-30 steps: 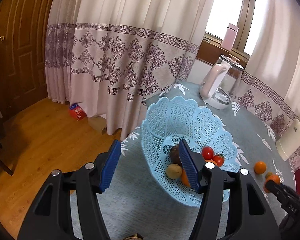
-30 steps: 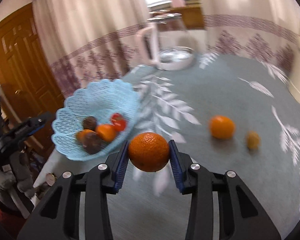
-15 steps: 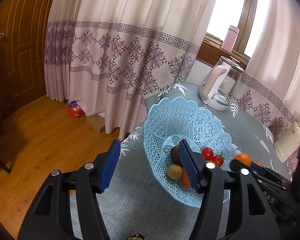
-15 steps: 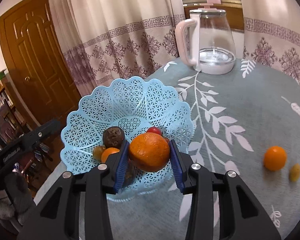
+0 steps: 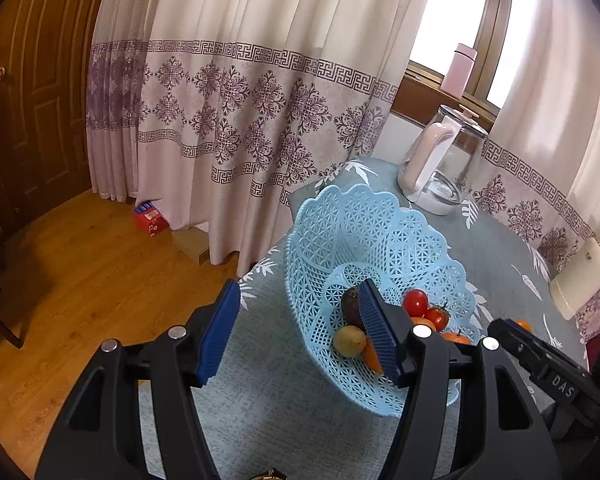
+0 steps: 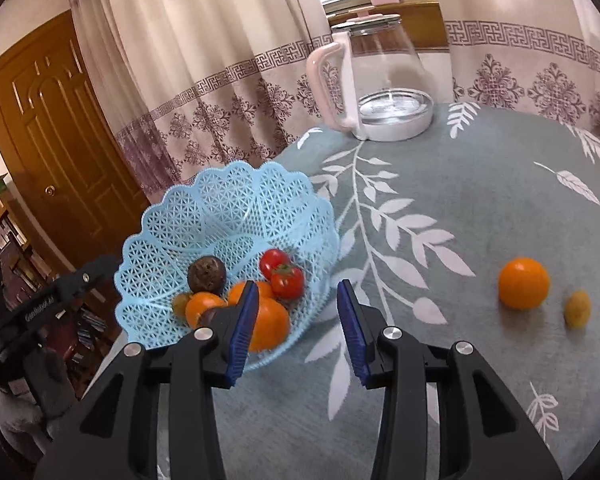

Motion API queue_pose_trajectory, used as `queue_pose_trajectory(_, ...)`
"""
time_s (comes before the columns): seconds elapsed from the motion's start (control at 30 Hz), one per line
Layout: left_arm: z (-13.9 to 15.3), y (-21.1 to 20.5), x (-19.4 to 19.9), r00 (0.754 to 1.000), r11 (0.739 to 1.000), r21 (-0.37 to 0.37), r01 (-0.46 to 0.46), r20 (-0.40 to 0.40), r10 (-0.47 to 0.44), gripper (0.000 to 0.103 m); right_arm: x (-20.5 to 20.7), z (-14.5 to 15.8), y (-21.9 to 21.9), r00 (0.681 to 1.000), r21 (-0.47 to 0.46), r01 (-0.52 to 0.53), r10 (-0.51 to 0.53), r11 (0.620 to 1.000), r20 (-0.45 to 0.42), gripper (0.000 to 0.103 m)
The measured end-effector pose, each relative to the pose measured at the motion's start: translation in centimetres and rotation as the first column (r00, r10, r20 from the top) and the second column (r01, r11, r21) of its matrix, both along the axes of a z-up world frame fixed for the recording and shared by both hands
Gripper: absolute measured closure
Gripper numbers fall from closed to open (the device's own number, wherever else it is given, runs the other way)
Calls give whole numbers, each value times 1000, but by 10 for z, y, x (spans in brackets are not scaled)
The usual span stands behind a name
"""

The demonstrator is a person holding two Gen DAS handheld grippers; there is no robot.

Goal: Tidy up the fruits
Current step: 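Carry the orange into the basket and open the right gripper, then move the right gripper toward the yellow-brown fruit on the table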

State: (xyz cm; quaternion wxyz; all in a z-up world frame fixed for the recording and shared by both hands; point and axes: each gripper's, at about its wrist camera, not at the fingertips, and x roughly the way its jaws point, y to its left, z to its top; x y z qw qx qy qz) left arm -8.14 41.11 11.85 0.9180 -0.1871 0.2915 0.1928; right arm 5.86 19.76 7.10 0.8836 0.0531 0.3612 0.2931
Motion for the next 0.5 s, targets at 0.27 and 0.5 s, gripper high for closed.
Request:
queue_pose_trajectory(0.27,2,-1,0,1000,1000,1,4,5,-4,40,-13,-13,-8,1000,-43,14,-14,999,-4,62)
queue_pose_trajectory(0.5,1,-10,3,1000,1000,6,24,-3,-24,39,-18,-21,-29,998,-31,56,-56,998,-28,62)
